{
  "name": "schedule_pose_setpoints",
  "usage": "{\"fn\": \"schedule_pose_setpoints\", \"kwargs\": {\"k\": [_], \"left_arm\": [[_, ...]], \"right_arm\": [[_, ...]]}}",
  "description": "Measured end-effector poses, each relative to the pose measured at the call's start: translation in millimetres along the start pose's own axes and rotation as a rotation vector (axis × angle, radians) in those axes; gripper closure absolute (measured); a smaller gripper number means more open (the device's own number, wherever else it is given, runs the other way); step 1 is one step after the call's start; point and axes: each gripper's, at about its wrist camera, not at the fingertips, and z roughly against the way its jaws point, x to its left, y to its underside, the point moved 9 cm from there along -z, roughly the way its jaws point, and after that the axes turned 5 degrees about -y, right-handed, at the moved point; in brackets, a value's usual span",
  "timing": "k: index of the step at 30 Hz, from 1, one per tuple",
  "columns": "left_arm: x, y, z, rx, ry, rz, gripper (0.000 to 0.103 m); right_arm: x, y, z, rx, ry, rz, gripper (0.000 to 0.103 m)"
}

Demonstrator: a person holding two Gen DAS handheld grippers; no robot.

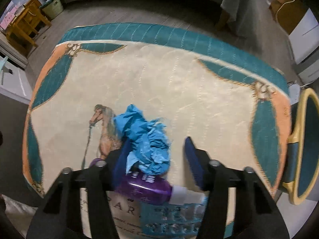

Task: Collect trash
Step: 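Grasp the crumpled blue plastic bag with the right tool while the left grasps the purple spray bottle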

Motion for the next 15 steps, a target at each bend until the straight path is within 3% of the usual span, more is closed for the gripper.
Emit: {"fn": "schedule_pose_setpoints", "kwargs": {"k": [7,12,15], "left_arm": [[-33.3,7.0,-10.8,0.027,0.047,-0.080,0.005],[-62.2,8.1,-18.1,0.041,0.123,-0.082,0.005],[-87.8,11.4,-25.2,0.051,0.175,-0.131,0.008]], "right_arm": [[-8.7,-7.4,16.5,-0.029,-0.017,-0.046,0.073],[-39.2,-16.5,44.6,-0.104,0.008,-0.132,0.073],[-59.8,-17.8,56.9,-0.128,0.017,-0.195,0.073]]}}
